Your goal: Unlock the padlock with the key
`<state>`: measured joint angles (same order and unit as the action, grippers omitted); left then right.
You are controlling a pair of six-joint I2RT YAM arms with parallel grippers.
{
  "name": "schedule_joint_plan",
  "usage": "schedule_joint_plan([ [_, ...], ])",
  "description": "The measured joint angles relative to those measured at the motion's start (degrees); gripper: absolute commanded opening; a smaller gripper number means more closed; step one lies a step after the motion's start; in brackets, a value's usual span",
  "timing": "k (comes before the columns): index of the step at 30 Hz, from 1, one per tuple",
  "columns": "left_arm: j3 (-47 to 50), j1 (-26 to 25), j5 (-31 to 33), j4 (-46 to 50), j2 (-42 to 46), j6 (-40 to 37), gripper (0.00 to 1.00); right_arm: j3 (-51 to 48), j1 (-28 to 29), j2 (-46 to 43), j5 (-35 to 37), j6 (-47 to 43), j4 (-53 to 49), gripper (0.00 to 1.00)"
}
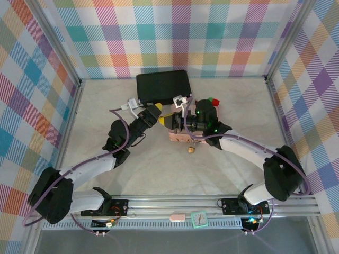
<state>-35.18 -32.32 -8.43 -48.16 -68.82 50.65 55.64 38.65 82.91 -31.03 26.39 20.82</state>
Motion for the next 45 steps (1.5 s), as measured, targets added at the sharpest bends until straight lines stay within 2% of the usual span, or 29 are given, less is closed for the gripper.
schedule_joint_plan([
  [6,-8.0,4.1,-11.2,12.6,3.1,-7.0,0.59,8.7,-1.3,-2.8,-5.0,-12.7,-19.6,0.00],
  [13,-10.4,4.7,-24.2,18.8,2.6,-11.7,0.58,13.6,-2.1,-2.8,-10.6,-19.7,-33.2,0.00],
  [20,-10.6,4.7,-31.6,19.6,0.8,-12.5,0.39,14.9,-2.8,-2.8,-12.6,-21.3,-37.8,0.00],
  [26,-10.7,4.7,-34.7,19.6,0.3,-11.8,0.29,15.0,-3.1,-2.8,-12.5,-21.3,-38.5,0.00],
  [28,-10.7,4.7,-35.2,19.7,0.3,-11.7,0.20,15.0,-3.3,-2.8,-12.5,-21.3,-38.5,0.00],
  [30,-10.7,4.7,-35.5,20.1,0.3,-11.6,0.01,15.0,-3.4,-2.8,-12.5,-21.2,-38.5,0.00],
  [33,-10.7,4.7,-35.6,20.6,0.4,-12.0,0.00,15.0,-3.4,-2.8,-12.0,-20.9,-38.6,0.00],
  [34,-10.7,4.7,-35.5,20.9,0.4,-12.0,0.00,15.0,-3.4,-2.8,-11.8,-20.9,-38.7,0.07],
  [36,-10.7,4.7,-34.5,21.8,0.6,-12.6,0.00,15.0,-3.4,-2.8,-10.7,-20.4,-38.9,0.43],
  [39,-10.7,4.7,-30.3,25.8,1.6,-14.2,0.00,15.0,-3.5,-2.9,-5.2,-19.6,-38.9,0.78],
  [41,-10.7,4.7,-26.1,28.6,2.4,-15.5,0.00,14.8,-3.9,-3.3,-0.3,-19.3,-39.0,0.87],
  [45,-9.7,4.7,-17.2,30.7,3.8,-16.9,0.00,13.5,-5.4,-5.8,11.6,-17.5,-40.2,0.96],
])
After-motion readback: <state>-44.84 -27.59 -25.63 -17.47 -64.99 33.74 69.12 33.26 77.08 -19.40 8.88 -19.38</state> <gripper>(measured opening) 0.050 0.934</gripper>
